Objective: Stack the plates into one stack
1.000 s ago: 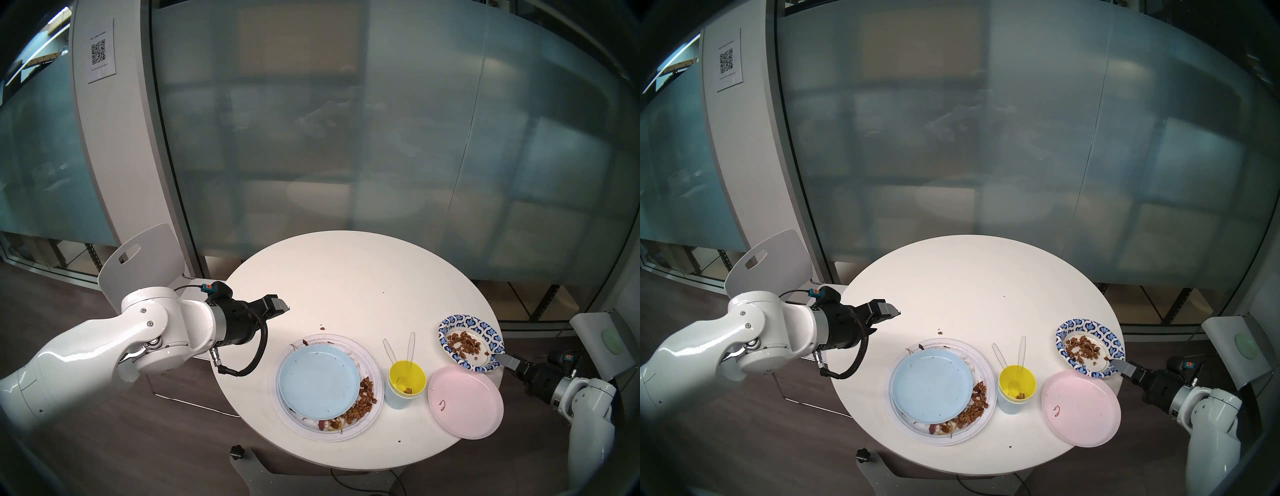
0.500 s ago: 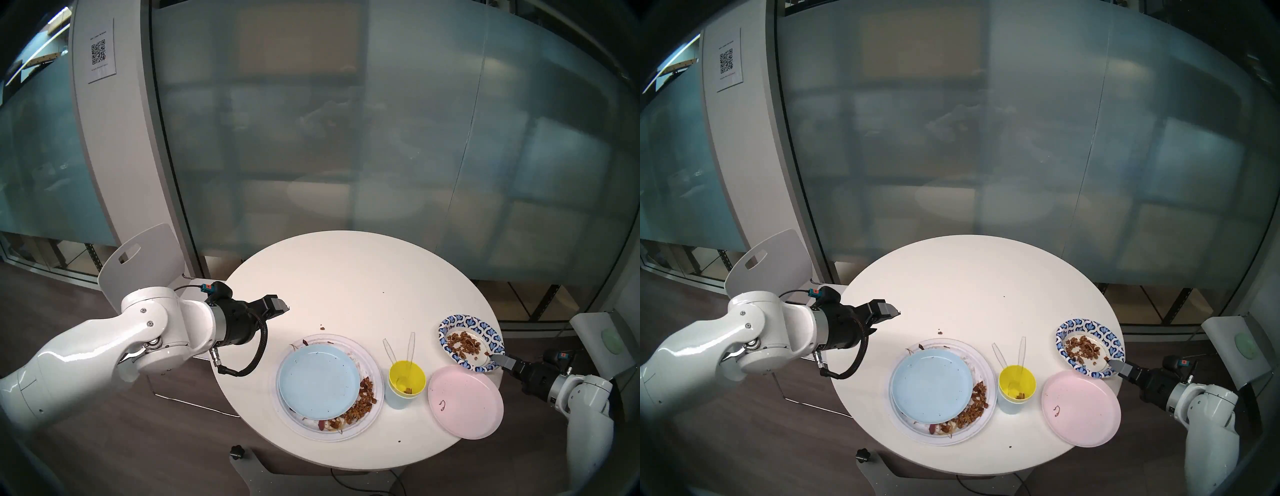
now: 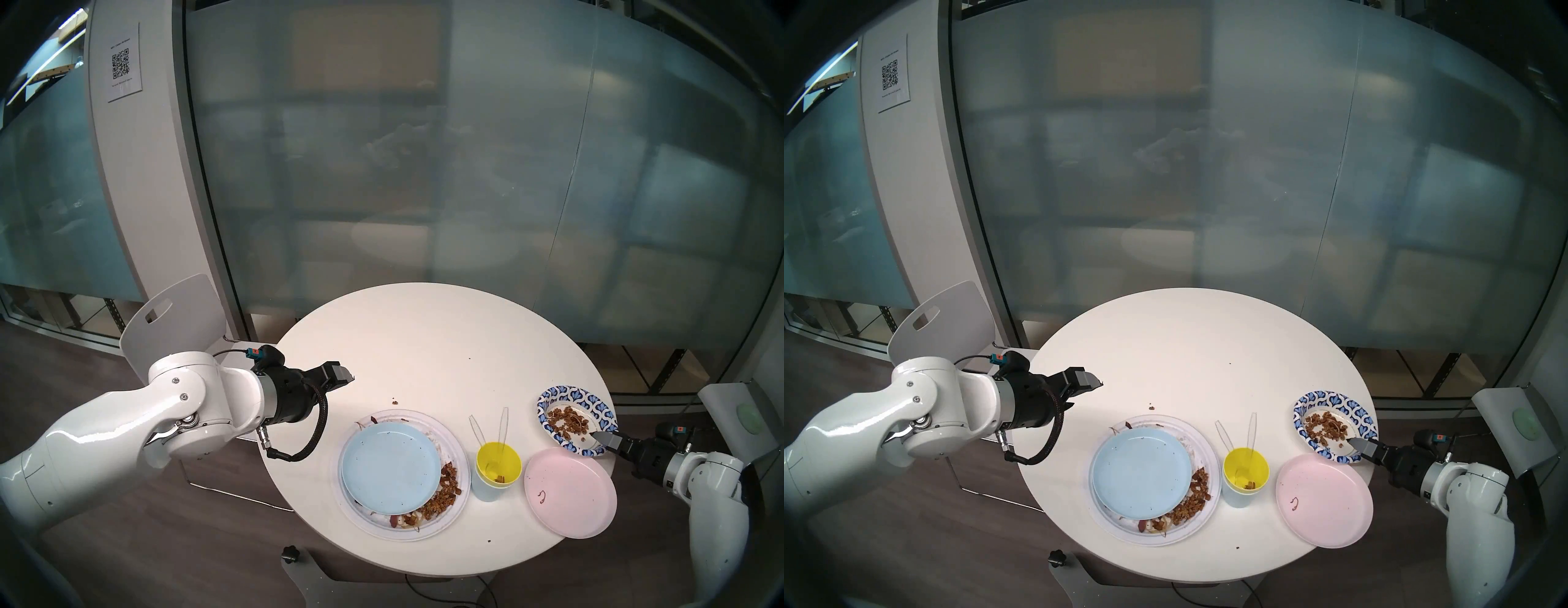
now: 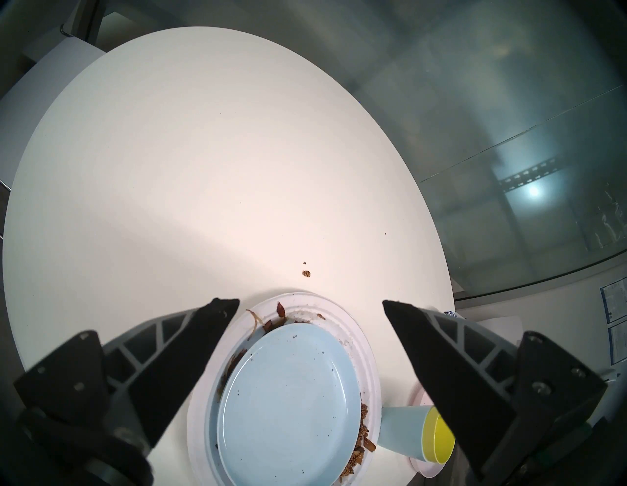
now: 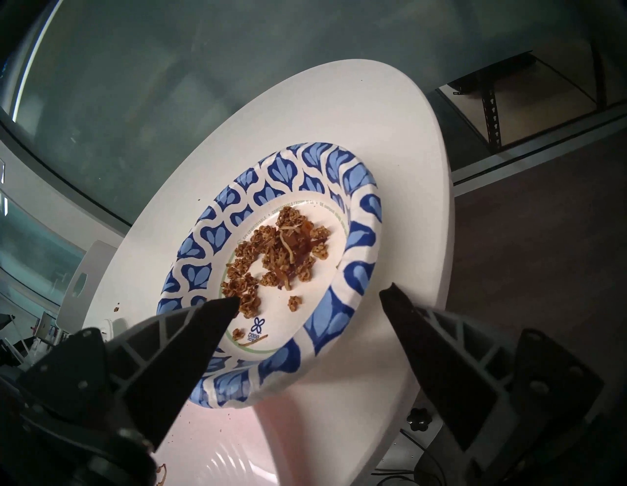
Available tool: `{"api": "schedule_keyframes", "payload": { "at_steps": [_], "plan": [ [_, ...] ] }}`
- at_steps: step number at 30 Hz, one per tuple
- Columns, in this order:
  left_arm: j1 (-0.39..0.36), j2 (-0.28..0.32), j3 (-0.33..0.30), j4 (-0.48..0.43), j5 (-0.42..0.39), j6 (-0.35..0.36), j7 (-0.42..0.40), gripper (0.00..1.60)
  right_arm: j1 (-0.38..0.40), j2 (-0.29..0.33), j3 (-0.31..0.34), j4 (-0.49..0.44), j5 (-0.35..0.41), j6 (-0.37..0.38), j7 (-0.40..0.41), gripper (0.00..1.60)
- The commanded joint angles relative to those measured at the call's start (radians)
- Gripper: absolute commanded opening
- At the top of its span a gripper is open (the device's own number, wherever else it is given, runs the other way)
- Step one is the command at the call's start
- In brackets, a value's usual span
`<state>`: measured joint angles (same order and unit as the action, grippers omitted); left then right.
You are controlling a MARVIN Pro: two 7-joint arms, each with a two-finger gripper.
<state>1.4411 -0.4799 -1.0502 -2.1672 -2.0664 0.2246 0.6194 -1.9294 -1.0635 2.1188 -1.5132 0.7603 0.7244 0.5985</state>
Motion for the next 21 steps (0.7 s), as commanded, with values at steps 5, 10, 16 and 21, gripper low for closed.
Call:
{"api": "schedule_keyframes", "payload": {
  "at_steps": [5,10,16,21],
  "plan": [
    [-0.01,0.002,-0.008,-0.012,0.0,-0.001,-0.004,1.6,0.052,0.052,-0.045,0.022,-0.05,-0.01,-0.022,1.44],
    [-0.011,0.003,-0.008,-0.012,0.0,-0.001,-0.004,1.6,0.074,0.062,-0.058,0.038,-0.057,-0.01,-0.021,1.39],
    [-0.011,0.003,-0.007,-0.012,0.0,-0.002,-0.004,1.6,0.09,0.076,-0.081,0.05,-0.077,-0.012,-0.026,1.2],
    [-0.012,0.004,-0.006,-0.012,-0.001,-0.003,-0.004,1.6,0.103,0.081,-0.093,0.062,-0.086,-0.016,-0.027,0.98]
  ]
}}
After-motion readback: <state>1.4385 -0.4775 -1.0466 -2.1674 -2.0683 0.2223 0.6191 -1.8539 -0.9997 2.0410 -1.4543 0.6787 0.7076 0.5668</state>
